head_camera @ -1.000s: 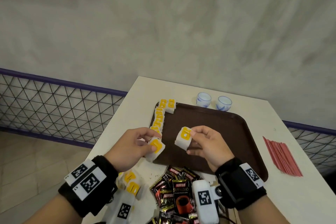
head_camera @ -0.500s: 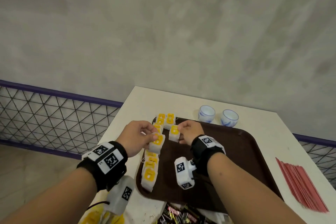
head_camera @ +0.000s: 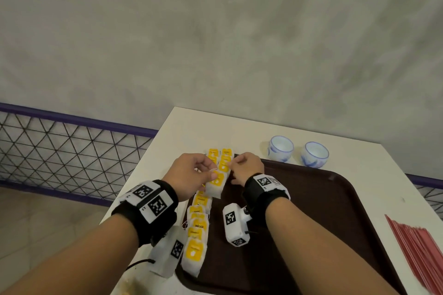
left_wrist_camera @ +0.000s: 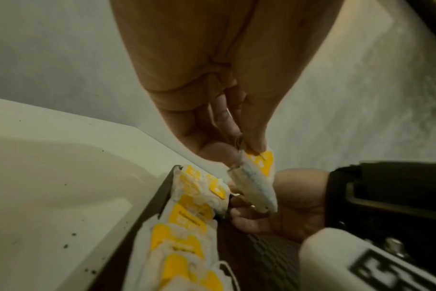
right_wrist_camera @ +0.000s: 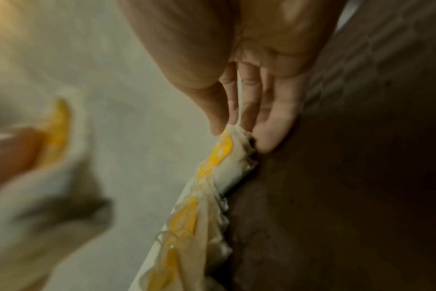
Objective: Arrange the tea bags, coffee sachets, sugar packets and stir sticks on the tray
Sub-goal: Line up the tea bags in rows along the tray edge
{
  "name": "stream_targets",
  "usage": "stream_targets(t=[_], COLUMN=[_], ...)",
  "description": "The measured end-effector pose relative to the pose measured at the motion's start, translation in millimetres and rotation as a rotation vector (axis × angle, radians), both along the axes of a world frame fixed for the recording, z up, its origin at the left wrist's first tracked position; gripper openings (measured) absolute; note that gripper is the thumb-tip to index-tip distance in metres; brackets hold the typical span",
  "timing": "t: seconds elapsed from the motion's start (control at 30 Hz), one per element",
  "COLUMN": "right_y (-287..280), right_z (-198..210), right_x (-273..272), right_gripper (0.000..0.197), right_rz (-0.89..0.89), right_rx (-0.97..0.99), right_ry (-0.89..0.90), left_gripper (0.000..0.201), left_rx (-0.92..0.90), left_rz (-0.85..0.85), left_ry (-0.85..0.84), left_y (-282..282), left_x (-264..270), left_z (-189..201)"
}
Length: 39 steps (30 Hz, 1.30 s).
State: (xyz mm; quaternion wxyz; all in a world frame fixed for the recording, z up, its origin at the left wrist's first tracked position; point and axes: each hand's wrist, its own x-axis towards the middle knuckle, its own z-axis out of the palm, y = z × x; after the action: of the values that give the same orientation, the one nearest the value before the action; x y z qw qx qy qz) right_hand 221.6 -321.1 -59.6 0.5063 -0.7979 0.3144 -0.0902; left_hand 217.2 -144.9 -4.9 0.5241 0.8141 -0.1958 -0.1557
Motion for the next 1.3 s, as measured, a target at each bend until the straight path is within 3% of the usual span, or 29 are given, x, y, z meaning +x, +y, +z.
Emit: stream_targets(t=[0.07,0.1,0.2,0.3,0.47,0.6,0.73,0.87,1.03,1.13,1.2,1.3], right_y=[-1.1,-0.3,6.2,8.9,1.0,-0.9,6.5,13.5,14.1,17.7,33.3,78.8], right_z=[14.9,24.4,47.5,51.7,40.7,27.5,16.8,14.5,17.0,34.5,58.7,90.7], right_x=[-13.9,-22.5,-51.2,-68.5,-61.3,-49.6,-36.4,-28.9,-35.5,-52.1,-79.2,-136.6], right_gripper=[0.014,0.013,0.017,0.007,0.010,0.015,0.023,0.022,0.025,0.026,0.029,0.024], right_rz=[0.054,0.112,0.364,0.492,0.276,0.255,0.232,0.152,0.102,0.165,0.298,0.649], right_rx=[-0.136,-0.110,0.203,0.240,0.133,0.057,0.005,-0.018,0.011,-0.189,-0.325,-0.477], right_ry=[-0.041,-0.076,-0.074,-0.091,-0.081,0.058,0.145,0.121,0.070,0.090,0.101,0.158], left_gripper=[0.008,0.007,0.010,0.011,0.012,0.021,0.046,0.076,0.069,0.056,0.046,0.032], left_rx=[-0.002,-0.010,-0.032,-0.056,-0.004,0.369,0.740,0.786,0.719,0.725,0.751,0.712], left_rz=[0.003,0.006,0.009,-0.001,0.044,-0.114,-0.334,-0.334,-0.305,-0.243,-0.216,-0.186], left_ry=[-0.010,-0.008,0.000,-0.003,-0.067,-0.167,-0.141,-0.048,-0.028,-0.050,-0.103,-0.093], left_y=[-2.0,-3.0,-6.2,-12.4,0.6,59.1,126.7,171.8,181.5,179.3,175.9,174.7], left_x=[1.7,3.0,5.1,2.7,-2.1,-15.2,-48.5,-80.3,-110.2,-118.5,-121.6,-125.5], left_z=[-1.6,-2.6,-5.1,-3.4,6.8,23.4,28.4,12.8,-8.3,-21.7,-26.0,-29.9])
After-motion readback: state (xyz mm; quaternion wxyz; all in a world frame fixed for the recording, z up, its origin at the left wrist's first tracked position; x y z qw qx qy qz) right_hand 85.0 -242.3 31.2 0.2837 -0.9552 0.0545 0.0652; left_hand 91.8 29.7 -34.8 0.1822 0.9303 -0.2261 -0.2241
